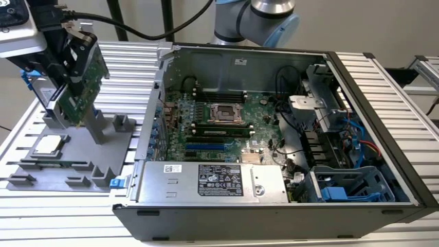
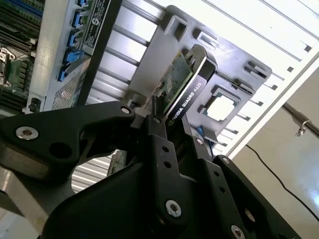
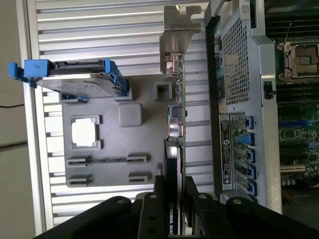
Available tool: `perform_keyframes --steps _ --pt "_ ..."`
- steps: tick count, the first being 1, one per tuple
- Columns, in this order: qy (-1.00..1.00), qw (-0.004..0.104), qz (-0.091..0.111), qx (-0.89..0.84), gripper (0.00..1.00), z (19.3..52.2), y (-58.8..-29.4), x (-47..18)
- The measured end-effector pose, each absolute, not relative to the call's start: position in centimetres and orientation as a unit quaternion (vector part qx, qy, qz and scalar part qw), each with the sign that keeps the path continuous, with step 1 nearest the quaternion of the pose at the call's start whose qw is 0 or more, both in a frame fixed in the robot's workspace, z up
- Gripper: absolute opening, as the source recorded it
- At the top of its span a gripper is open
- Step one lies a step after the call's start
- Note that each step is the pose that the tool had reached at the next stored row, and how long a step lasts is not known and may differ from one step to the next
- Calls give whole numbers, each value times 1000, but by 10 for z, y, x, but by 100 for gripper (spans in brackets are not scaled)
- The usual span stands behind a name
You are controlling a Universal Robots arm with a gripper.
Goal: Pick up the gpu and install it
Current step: 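Pick up the gpu and move the gpu toward the slot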
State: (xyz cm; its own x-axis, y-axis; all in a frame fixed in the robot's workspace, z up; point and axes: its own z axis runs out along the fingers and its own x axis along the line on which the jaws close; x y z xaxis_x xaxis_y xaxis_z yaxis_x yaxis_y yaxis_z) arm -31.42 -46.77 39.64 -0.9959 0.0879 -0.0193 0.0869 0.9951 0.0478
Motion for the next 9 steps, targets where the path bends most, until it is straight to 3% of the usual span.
perform_keyframes --steps 9 --pt "999 11 23 44 0 407 -468 -314"
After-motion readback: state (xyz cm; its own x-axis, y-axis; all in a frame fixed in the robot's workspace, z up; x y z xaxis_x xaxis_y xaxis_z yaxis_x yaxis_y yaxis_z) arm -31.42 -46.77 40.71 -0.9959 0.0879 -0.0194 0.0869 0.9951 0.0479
